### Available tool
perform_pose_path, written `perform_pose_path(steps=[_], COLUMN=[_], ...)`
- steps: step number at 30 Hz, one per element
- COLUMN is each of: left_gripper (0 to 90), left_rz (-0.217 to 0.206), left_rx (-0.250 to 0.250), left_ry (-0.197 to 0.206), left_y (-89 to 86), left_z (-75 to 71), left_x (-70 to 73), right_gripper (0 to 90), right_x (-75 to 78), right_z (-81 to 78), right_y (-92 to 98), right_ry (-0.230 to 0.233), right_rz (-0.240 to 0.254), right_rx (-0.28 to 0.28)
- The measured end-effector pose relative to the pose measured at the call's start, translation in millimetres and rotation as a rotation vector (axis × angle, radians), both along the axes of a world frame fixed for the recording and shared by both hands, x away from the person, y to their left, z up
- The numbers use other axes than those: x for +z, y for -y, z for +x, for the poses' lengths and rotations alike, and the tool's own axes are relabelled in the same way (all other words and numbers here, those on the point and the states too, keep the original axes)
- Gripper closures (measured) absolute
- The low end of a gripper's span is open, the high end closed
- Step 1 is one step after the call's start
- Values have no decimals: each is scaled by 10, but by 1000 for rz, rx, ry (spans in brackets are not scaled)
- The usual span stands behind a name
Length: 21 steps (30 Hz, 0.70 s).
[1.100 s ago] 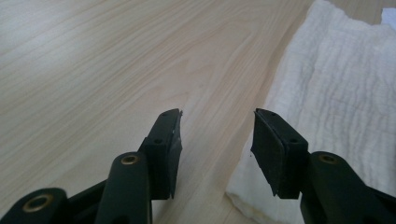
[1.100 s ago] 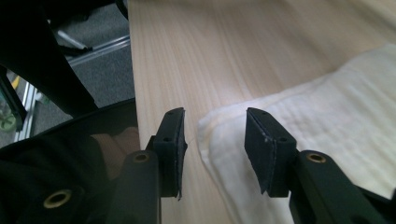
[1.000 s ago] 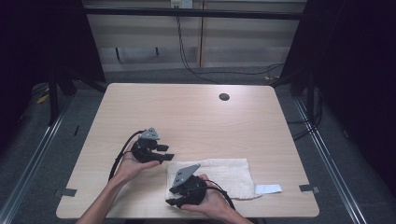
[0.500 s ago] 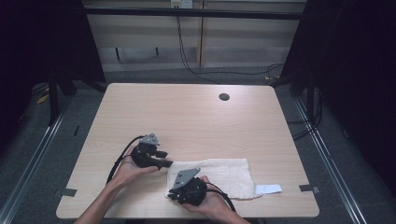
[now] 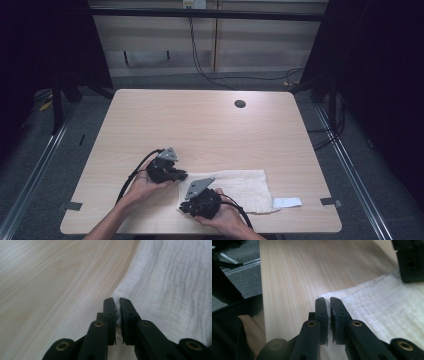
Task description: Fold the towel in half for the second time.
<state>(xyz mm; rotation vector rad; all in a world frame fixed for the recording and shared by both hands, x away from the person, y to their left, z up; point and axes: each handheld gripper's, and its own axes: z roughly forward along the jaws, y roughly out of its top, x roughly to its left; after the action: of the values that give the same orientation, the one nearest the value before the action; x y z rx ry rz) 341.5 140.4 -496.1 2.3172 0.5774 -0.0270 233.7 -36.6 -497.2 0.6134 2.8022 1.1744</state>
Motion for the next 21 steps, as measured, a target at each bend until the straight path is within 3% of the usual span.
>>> perform_pose_path(steps=[4,10,21], left_gripper=[853,854,854], left_rz=[-16,-87,-119], left_rx=[9,46,53], left_ry=[-8,-38,-18], left_y=[-22,-68,-69], left_z=[15,42,53], left_x=[0,52,133], right_gripper=[857,859,859], right_x=[12,61,169], right_z=[36,63,81], right_y=[-4,29,65], right_ry=[-13,-40,-33], right_rz=[-3,52,92], right_rx=[5,-11,-13])
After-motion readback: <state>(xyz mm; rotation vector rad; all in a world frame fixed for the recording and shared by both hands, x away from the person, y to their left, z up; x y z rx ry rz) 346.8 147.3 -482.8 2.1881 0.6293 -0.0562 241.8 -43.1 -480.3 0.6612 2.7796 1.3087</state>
